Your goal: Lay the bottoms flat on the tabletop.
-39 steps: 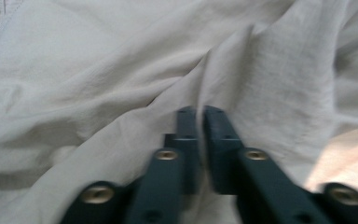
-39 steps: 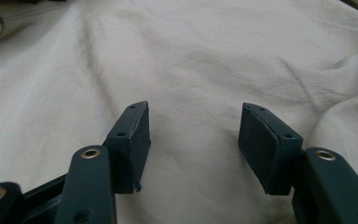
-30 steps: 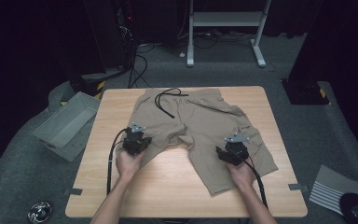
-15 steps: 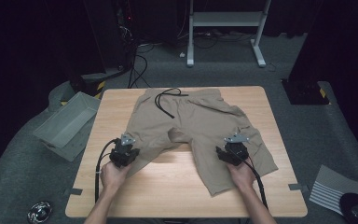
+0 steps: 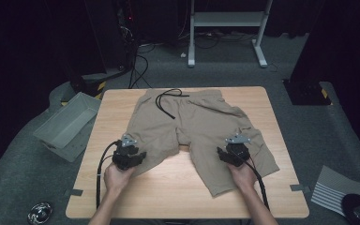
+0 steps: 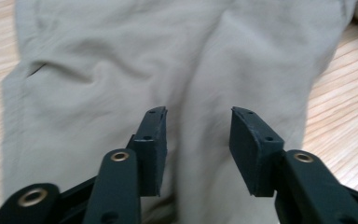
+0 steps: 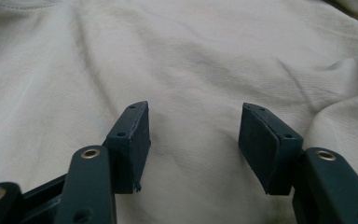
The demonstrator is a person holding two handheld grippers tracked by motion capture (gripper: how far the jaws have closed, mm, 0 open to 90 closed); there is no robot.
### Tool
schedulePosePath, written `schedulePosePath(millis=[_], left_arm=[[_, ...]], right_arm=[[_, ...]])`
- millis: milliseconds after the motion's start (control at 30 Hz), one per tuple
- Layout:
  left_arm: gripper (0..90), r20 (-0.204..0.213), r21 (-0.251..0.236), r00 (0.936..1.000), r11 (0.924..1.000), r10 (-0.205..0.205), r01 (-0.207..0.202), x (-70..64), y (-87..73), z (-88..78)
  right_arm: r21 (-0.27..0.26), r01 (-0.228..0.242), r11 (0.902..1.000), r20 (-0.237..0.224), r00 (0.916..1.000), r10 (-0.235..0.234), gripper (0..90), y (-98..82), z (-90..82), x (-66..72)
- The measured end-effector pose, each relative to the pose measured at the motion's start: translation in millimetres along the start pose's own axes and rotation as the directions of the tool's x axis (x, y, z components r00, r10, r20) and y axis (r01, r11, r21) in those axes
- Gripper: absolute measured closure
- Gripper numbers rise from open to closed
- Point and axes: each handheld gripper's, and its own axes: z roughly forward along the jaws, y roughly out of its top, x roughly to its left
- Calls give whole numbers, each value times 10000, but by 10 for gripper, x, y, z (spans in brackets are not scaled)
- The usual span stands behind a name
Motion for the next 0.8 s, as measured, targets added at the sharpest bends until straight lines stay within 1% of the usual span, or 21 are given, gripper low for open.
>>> schedulePosePath(millis=[133,267,367,467,533,567,667,733,800], left_arm=[[537,227,-99,9997,9999,109,-107,-113,49,68],[527,441,-215,9990,9998,11,-2,-198,88,135],[533,574,-65,9983,10000,-70,74,-231,108,223],[608,857,346,9963,9994,-15,-14,-266,101,309],[691,972,522,9948,9980,313,-365,-321,90,320],[735,901,604,9946,9965,521,-577,-354,88,308],[846,983,733,9910,9925,903,-977,-425,71,235],[878,1157,810,9887,9912,954,-1051,-446,43,195],[880,1301,813,9876,9918,877,-988,-437,14,164]], right_arm=[[-1,4,10000,-1,10000,-4,434,0,0,1],[-5,17,10000,-6,10000,-17,434,0,-1,1],[-4,30,10000,10,10000,-30,434,0,-1,3],[-8,26,10000,0,10000,-26,434,-1,-1,3],[-7,23,10000,-3,10000,-23,434,-1,-1,3],[-4,18,10000,-5,10000,-18,434,-1,-1,3],[-3,27,10000,9,10000,-27,434,-1,-2,4],[-4,33,10000,16,10000,-33,434,-1,-2,4],[-10,30,10000,19,10000,-30,434,-1,-2,5]])
